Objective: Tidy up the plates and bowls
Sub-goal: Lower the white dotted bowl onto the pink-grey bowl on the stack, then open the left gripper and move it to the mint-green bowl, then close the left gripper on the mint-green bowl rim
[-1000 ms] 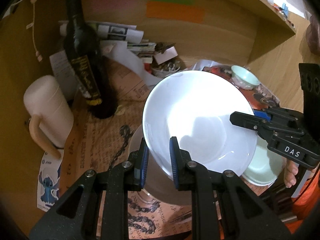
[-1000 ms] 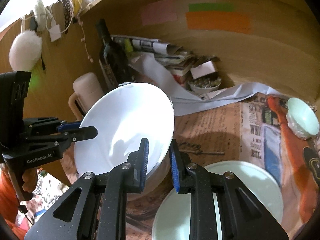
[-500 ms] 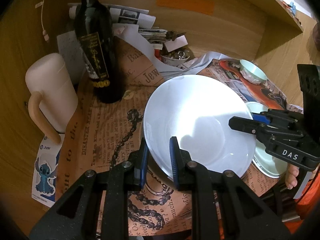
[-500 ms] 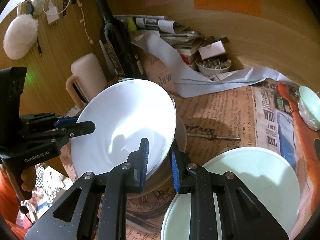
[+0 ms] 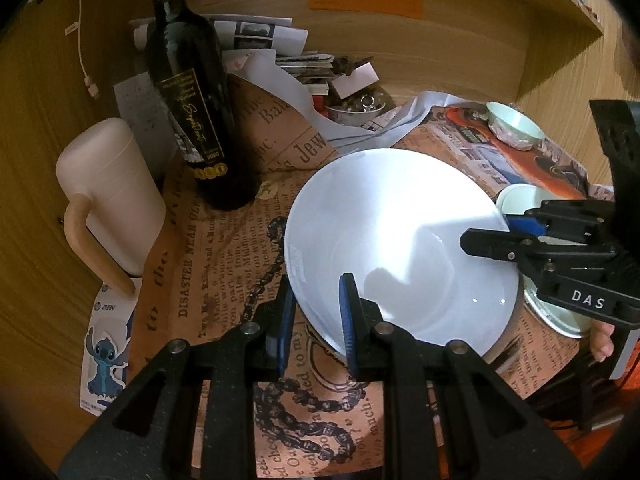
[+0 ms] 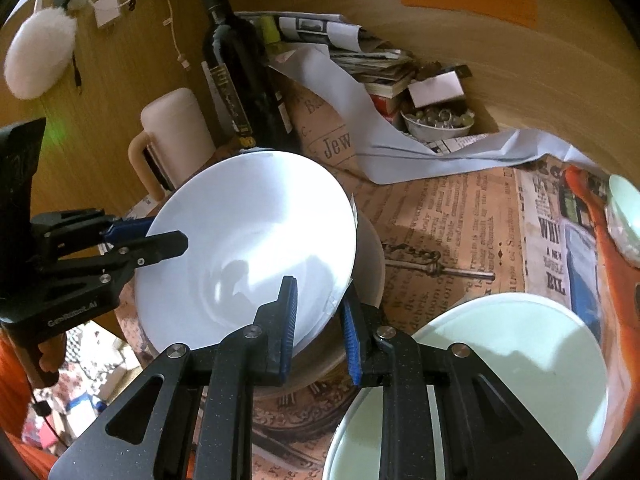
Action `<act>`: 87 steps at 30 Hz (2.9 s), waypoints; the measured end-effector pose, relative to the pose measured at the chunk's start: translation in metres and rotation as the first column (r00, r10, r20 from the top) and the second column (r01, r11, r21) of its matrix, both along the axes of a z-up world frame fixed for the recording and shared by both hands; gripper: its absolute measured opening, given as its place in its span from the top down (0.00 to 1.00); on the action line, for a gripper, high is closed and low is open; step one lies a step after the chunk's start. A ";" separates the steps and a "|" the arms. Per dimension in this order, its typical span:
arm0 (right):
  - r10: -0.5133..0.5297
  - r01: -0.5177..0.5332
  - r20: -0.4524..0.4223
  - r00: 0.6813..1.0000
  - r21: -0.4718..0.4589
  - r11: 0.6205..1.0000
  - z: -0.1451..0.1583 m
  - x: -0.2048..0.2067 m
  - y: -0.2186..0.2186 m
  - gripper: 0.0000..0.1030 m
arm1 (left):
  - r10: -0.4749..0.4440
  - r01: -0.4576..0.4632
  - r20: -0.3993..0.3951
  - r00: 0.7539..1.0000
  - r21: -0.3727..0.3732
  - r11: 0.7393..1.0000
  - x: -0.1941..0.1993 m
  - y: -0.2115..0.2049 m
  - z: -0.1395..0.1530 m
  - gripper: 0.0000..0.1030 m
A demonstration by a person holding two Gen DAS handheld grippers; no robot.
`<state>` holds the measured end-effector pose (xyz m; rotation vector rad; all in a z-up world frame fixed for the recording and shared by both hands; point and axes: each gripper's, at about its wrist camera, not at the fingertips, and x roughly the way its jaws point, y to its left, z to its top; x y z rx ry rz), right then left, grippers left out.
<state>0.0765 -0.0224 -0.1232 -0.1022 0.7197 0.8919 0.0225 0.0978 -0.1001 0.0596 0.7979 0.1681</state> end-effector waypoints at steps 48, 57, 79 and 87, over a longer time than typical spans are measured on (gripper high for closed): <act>-0.536 0.529 0.229 0.813 0.094 0.843 0.064 0.071 -0.202 0.24 | -0.258 0.263 0.055 0.964 -0.105 0.959 0.153 -0.140 0.060 0.29; -0.618 0.613 0.147 0.773 0.078 0.786 0.047 0.131 -0.227 0.24 | -0.330 0.329 0.003 0.944 -0.098 0.939 0.229 -0.185 0.053 0.29; -0.679 0.680 -0.114 0.725 -0.035 0.732 -0.041 0.234 -0.256 0.57 | -0.346 0.342 -0.178 0.921 -0.054 0.938 0.347 -0.238 -0.019 0.29; -0.639 0.645 -0.138 0.757 -0.006 0.765 -0.043 0.228 -0.266 0.77 | -0.325 0.319 -0.181 0.928 -0.064 0.946 0.357 -0.233 -0.030 0.29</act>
